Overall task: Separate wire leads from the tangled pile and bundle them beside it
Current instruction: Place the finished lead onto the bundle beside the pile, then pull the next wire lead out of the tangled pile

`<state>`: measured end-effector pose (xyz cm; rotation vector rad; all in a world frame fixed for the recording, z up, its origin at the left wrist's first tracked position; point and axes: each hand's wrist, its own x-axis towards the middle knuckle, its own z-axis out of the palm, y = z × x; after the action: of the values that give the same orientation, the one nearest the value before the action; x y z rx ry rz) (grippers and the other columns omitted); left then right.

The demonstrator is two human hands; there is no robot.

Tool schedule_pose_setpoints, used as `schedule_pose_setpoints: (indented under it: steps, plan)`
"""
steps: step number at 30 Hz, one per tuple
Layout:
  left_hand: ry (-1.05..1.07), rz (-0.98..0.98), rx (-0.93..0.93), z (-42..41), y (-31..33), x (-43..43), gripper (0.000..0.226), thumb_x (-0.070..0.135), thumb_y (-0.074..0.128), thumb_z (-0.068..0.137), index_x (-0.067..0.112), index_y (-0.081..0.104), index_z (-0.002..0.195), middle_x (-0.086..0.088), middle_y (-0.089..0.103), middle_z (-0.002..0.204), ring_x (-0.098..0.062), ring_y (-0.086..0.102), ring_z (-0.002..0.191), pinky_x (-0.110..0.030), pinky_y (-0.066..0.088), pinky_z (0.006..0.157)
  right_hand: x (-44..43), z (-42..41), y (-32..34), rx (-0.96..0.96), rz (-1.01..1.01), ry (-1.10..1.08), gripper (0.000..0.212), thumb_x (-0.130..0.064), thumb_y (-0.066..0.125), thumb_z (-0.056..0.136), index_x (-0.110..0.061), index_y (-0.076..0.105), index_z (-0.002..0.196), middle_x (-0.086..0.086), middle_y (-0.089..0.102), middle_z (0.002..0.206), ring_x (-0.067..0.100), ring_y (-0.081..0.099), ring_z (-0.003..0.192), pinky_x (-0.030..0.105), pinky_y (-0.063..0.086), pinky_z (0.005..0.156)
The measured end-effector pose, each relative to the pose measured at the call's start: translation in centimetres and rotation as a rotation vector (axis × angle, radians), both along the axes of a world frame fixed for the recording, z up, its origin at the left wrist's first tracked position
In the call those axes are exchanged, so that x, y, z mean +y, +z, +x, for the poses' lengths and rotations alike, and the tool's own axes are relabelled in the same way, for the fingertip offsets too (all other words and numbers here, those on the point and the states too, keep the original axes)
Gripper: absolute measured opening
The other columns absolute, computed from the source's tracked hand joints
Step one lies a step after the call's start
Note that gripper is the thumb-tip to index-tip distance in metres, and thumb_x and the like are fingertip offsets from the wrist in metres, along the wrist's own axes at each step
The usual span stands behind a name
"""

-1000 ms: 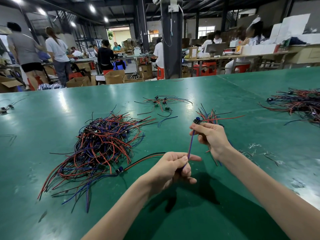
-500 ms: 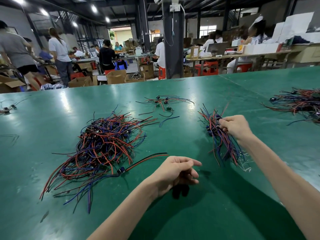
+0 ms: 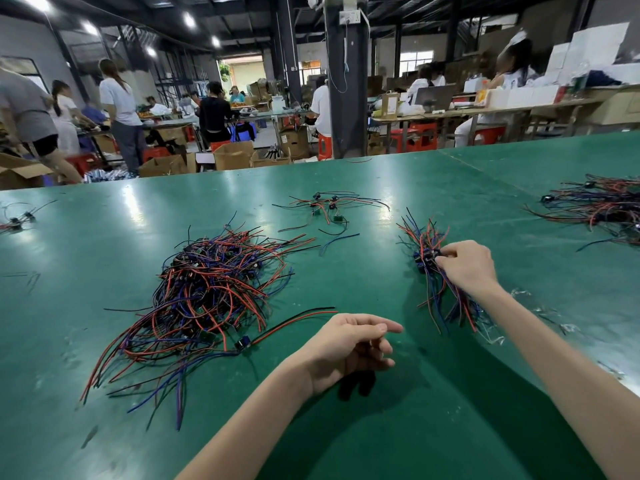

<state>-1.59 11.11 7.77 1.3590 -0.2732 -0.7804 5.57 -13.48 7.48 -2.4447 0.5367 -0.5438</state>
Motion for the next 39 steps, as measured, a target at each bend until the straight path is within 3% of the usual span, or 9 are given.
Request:
schedule_pose_setpoints:
  steps: [7,15,17,20,22,26,32,35,39]
  plan:
    - [0.030,-0.008,-0.020,-0.1,0.3,0.1,0.022,0.003,0.046,0.096,0.002,0.067,0.103,-0.002,0.057,0.058,-0.009,0.051,0.051,-0.025,0.055,0.064,4.0,-1.7,-0.3,-0.144,-0.319,0.073,0.020,-0.010,0.054,0.090,-0.004,0.064,0.105,0.018,0.059,0.103,0.035,0.055,0.096,0.037,0.042,0.077]
    - [0.179,0.031,-0.184,-0.1,0.8,0.1,0.021,0.000,0.047,0.095,0.003,0.068,0.096,0.000,0.060,0.058,-0.007,0.049,0.050,-0.021,0.050,0.054,10.1,-3.3,-2.4,0.053,-0.413,0.492,0.019,-0.011,0.054,0.080,-0.016,0.055,0.098,0.006,0.061,0.099,0.029,0.057,0.094,0.033,0.038,0.070]
    - [0.280,0.291,-0.485,0.1,1.1,0.5,0.022,0.002,0.047,0.092,0.007,0.068,0.098,0.000,0.066,0.067,-0.005,0.053,0.053,-0.024,0.050,0.058,10.3,-3.3,-2.6,0.048,-0.452,0.521,0.022,-0.008,0.053,0.078,-0.015,0.052,0.098,0.007,0.061,0.097,0.031,0.056,0.093,0.035,0.036,0.068]
    - [0.373,1.149,-1.151,0.5,1.7,1.9,0.025,0.015,0.046,0.088,0.018,0.061,0.107,0.001,0.064,0.104,-0.015,0.055,0.099,-0.031,0.045,0.079,10.1,-3.1,-2.8,0.018,-0.465,0.530,0.030,0.002,0.044,0.074,-0.013,0.050,0.099,0.008,0.062,0.094,0.033,0.054,0.089,0.035,0.028,0.064]
    - [0.364,1.453,-1.148,1.0,1.9,2.9,0.027,0.017,0.048,0.085,0.016,0.053,0.112,-0.003,0.055,0.117,-0.022,0.045,0.113,-0.031,0.043,0.083,10.1,-3.1,-2.8,0.013,-0.462,0.532,0.032,0.004,0.042,0.073,-0.013,0.050,0.099,0.008,0.062,0.093,0.033,0.053,0.088,0.034,0.027,0.062]
    - [0.228,1.837,-0.990,1.9,1.9,5.0,0.031,0.014,0.051,0.086,0.013,0.055,0.116,-0.008,0.055,0.123,-0.025,0.049,0.116,-0.031,0.039,0.088,10.1,-3.2,-2.9,0.004,-0.419,0.522,0.031,0.003,0.042,0.074,-0.013,0.051,0.100,0.007,0.062,0.094,0.031,0.053,0.089,0.035,0.029,0.064]
    - [0.155,1.814,-0.896,2.6,2.1,5.9,0.023,0.001,0.051,0.083,0.013,0.062,0.099,-0.005,0.065,0.109,-0.026,0.062,0.102,-0.029,0.035,0.073,10.2,-3.3,-2.8,-0.027,-0.367,0.488,0.033,0.003,0.043,0.075,-0.013,0.054,0.101,0.005,0.062,0.096,0.030,0.054,0.090,0.033,0.026,0.062]
    - [0.146,1.732,-0.885,2.8,1.9,6.1,0.013,0.000,0.050,0.082,0.013,0.054,0.083,-0.008,0.064,0.105,-0.028,0.061,0.094,-0.029,0.037,0.070,10.2,-3.3,-2.8,-0.081,-0.293,0.452,0.034,0.005,0.044,0.075,-0.013,0.056,0.100,0.005,0.062,0.091,0.031,0.055,0.085,0.033,0.027,0.061]
    - [0.383,1.304,-0.919,3.5,1.0,5.4,0.009,0.011,0.051,0.085,0.012,0.059,0.081,-0.006,0.065,0.098,-0.030,0.059,0.089,-0.032,0.046,0.074,9.9,-3.4,-2.8,-0.204,-0.160,0.352,0.029,0.007,0.046,0.076,-0.011,0.060,0.094,-0.004,0.046,0.068,0.024,0.044,0.065,0.031,0.026,0.058]
